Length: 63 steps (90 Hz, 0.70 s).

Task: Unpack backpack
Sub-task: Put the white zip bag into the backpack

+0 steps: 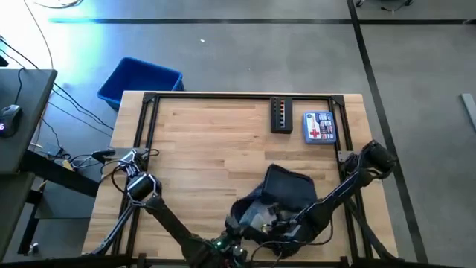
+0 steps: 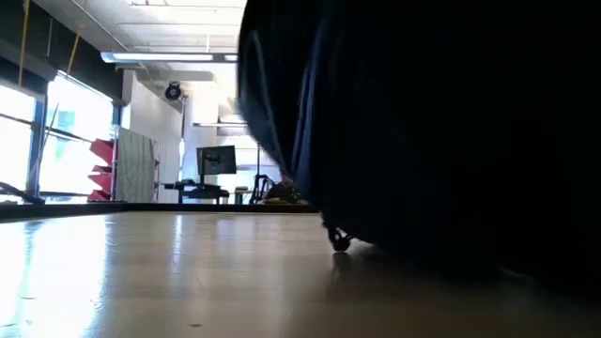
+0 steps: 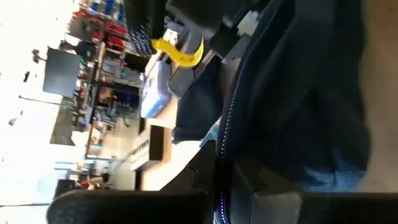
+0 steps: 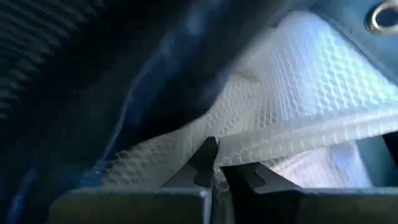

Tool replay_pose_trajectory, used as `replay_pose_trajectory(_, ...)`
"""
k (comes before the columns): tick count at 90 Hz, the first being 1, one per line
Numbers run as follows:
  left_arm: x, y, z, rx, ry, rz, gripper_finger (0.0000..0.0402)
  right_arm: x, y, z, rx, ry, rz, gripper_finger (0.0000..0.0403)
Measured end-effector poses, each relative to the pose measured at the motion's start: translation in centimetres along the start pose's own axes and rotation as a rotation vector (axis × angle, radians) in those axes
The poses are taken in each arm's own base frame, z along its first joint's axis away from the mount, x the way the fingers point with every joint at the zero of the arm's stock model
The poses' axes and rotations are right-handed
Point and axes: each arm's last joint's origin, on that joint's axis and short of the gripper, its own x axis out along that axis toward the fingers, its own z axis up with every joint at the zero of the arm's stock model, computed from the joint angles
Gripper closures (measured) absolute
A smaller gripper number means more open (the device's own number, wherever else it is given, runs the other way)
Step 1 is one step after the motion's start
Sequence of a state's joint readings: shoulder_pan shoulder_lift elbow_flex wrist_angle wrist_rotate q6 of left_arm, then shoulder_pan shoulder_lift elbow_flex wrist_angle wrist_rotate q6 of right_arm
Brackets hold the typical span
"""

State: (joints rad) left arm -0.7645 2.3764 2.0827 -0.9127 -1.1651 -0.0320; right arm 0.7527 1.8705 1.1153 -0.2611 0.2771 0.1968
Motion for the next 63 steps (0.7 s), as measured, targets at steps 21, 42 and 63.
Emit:
replay_pose_trajectory(21,0.9,0.3,-0.1,-0.019,0.019,-0.043,0.0401,0.4,-1.3,0.3,0.017,0.000,-0.016,0.0403)
replay_pose_trajectory(42,0.8,0.1,-0.1,-0.057,0.024,-0.097,0.0401,-0.2,-2.6,0.6,0.072,-0.005,-0.051,0.0365)
replay_pose_trajectory(63,1.0,0.2,-0.1,-0.057,0.028,-0.100,0.0401,-3.1,-3.7,1.7,0.091,-0.022,-0.074,0.0243)
